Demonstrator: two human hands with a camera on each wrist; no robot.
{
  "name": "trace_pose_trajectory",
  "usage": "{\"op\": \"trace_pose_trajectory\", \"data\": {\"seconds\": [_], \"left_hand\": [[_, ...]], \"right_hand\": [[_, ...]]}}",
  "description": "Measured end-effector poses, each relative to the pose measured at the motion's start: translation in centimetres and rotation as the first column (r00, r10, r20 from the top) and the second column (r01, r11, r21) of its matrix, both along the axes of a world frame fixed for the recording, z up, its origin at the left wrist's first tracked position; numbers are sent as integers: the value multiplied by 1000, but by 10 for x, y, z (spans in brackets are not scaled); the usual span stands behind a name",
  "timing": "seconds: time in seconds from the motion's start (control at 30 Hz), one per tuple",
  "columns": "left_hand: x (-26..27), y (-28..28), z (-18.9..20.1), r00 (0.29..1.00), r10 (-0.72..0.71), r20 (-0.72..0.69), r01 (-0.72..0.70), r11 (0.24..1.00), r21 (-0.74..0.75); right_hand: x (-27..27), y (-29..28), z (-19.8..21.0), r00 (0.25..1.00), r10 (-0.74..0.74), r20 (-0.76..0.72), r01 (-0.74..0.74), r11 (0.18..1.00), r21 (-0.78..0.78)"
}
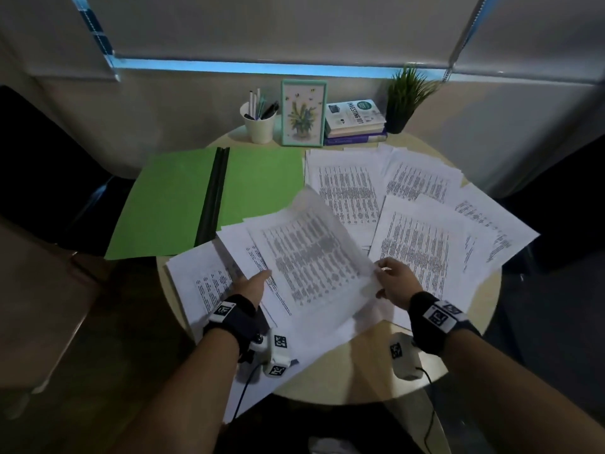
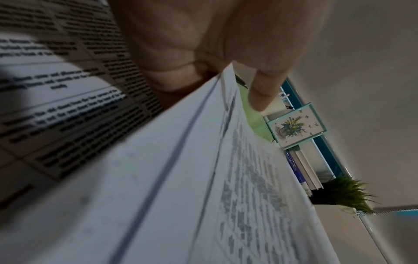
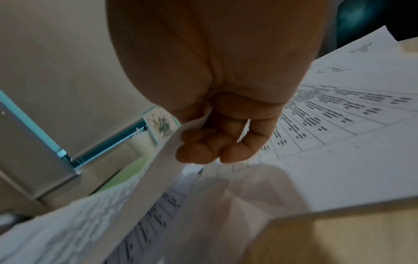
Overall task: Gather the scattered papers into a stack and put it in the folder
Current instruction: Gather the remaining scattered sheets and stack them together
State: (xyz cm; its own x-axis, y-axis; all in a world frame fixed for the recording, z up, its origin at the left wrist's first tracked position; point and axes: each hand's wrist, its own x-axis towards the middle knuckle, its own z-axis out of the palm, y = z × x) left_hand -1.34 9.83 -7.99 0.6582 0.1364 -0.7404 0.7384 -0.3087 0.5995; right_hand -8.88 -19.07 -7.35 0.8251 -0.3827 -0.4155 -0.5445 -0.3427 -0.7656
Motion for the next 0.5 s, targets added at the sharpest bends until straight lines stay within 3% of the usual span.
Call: {"op": "trace_pose_trajectory", "data": {"seconds": [0.1, 0.2, 0.3, 0.4, 0.5], "left_hand": [[-6, -6, 20, 996, -91, -6, 91, 994, 55], [-3, -7, 16, 979, -198, 57, 190, 974, 121], [-1, -8, 20, 974, -202, 101, 191, 975, 113], [3, -6, 18, 965, -180, 188, 189, 981, -31], [3, 10, 19, 956, -171, 240, 210, 966, -150]], "right_hand": [[-3, 9, -7, 983, 153, -105, -158, 987, -33], [1, 18, -3, 950, 261, -172, -281, 954, -106], [8, 17, 7, 948, 255, -192, -300, 918, -261], [21, 16, 22, 992, 112, -65, -120, 984, -133], [40, 31, 41, 993, 118, -20, -117, 992, 51]]}}
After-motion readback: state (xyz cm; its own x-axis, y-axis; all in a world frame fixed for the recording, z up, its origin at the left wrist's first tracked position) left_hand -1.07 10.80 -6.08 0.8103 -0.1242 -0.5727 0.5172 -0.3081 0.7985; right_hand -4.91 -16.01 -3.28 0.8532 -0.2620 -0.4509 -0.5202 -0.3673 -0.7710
